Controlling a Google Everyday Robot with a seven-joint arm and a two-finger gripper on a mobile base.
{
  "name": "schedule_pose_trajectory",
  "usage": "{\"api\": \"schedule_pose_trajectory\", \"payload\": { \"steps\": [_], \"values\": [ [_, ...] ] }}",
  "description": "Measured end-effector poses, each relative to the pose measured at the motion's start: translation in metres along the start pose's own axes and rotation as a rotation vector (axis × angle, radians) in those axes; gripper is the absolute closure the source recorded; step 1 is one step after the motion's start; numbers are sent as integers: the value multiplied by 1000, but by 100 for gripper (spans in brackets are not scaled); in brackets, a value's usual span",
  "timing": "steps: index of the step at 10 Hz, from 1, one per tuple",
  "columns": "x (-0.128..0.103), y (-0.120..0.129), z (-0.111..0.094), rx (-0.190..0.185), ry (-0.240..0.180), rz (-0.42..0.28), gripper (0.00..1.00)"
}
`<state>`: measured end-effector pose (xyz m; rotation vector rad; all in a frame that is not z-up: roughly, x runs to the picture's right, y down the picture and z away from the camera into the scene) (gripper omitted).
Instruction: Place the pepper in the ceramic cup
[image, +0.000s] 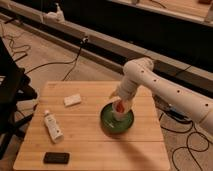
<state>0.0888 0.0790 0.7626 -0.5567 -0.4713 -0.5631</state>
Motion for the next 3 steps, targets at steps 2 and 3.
{"api": "schedule_pose_trajectory", "payload": {
  "steps": [2, 3],
  "values": [
    [10, -5, -25, 41, 38, 16, 22],
    [15, -5, -32, 54, 48, 25, 22]
  ]
}}
